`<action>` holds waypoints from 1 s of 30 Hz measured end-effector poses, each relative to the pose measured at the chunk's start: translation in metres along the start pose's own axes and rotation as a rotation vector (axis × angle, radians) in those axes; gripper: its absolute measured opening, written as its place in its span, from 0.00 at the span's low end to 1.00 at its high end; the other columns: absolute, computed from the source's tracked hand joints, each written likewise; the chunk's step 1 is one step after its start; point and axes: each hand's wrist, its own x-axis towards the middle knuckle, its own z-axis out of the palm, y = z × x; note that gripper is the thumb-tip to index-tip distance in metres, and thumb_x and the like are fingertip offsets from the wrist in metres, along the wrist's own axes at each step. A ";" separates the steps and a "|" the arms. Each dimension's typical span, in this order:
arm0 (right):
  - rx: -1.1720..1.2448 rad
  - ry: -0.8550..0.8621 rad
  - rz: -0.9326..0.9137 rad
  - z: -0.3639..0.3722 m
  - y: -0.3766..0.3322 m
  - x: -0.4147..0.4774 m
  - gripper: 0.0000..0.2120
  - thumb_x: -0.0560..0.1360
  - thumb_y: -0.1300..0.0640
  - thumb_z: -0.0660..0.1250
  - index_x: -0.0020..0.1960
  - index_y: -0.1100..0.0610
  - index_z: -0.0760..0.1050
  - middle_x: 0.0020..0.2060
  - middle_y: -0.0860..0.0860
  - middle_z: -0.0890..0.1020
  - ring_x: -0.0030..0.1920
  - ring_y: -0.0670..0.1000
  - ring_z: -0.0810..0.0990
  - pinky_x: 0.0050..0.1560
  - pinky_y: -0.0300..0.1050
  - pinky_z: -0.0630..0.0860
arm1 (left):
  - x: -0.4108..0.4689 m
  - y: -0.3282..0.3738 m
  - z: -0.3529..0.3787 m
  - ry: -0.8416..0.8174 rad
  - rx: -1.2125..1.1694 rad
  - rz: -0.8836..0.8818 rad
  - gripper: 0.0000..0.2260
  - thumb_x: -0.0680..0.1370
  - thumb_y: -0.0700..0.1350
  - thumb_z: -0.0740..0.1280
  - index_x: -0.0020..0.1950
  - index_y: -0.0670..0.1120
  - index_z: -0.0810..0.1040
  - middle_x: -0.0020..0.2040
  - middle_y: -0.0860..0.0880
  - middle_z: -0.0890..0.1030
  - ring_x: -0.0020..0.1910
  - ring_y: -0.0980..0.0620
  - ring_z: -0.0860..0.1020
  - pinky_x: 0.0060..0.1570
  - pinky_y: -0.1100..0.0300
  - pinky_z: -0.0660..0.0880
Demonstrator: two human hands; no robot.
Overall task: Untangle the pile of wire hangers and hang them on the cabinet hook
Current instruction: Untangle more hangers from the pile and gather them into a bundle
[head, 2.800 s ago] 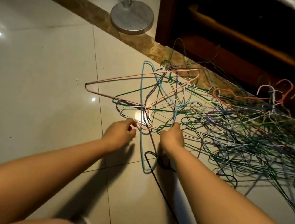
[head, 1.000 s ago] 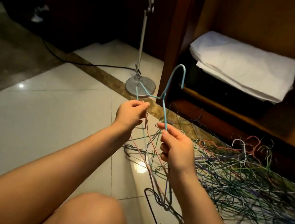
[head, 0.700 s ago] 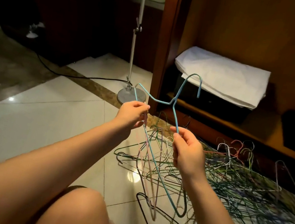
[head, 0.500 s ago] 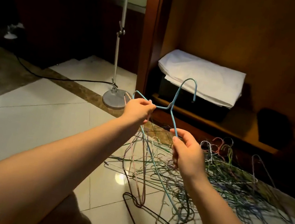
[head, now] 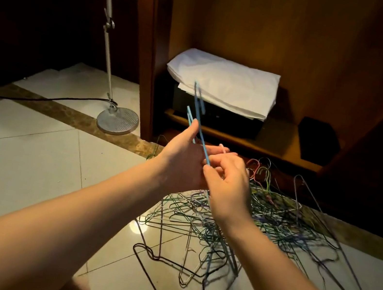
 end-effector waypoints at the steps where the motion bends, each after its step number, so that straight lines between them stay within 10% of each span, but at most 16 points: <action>1: 0.066 0.022 0.021 -0.002 0.000 0.001 0.07 0.73 0.59 0.64 0.40 0.49 0.76 0.44 0.40 0.70 0.53 0.53 0.73 0.55 0.53 0.74 | 0.001 -0.001 0.001 -0.021 0.029 0.009 0.37 0.74 0.70 0.48 0.63 0.39 0.69 0.53 0.43 0.77 0.51 0.46 0.76 0.53 0.51 0.71; 10: -0.023 -0.097 0.098 -0.004 0.012 -0.006 0.05 0.72 0.59 0.65 0.43 0.50 0.75 0.47 0.48 0.74 0.51 0.50 0.73 0.52 0.43 0.71 | 0.008 -0.002 0.000 0.198 0.179 0.117 0.17 0.82 0.51 0.52 0.52 0.41 0.73 0.47 0.45 0.80 0.42 0.49 0.78 0.44 0.54 0.74; 19: -0.215 0.013 -0.013 -0.046 0.028 0.032 0.10 0.75 0.60 0.64 0.54 0.50 0.76 0.48 0.47 0.76 0.48 0.48 0.75 0.42 0.41 0.68 | 0.012 -0.004 -0.003 0.228 0.378 0.159 0.17 0.83 0.48 0.52 0.44 0.41 0.75 0.29 0.49 0.81 0.31 0.54 0.80 0.38 0.57 0.79; 23: -0.184 -0.394 0.025 -0.045 0.042 0.041 0.21 0.76 0.61 0.64 0.67 0.48 0.69 0.58 0.47 0.74 0.57 0.46 0.72 0.51 0.33 0.69 | 0.007 -0.009 0.001 0.146 0.476 0.103 0.17 0.82 0.48 0.53 0.43 0.42 0.76 0.30 0.48 0.80 0.35 0.52 0.80 0.36 0.59 0.79; 30: -0.244 -0.612 0.078 -0.039 0.051 0.040 0.09 0.77 0.48 0.61 0.55 0.48 0.74 0.47 0.43 0.79 0.49 0.43 0.76 0.51 0.40 0.72 | 0.004 -0.007 -0.002 0.069 0.483 0.090 0.16 0.82 0.47 0.51 0.43 0.41 0.74 0.29 0.48 0.74 0.30 0.54 0.76 0.28 0.65 0.75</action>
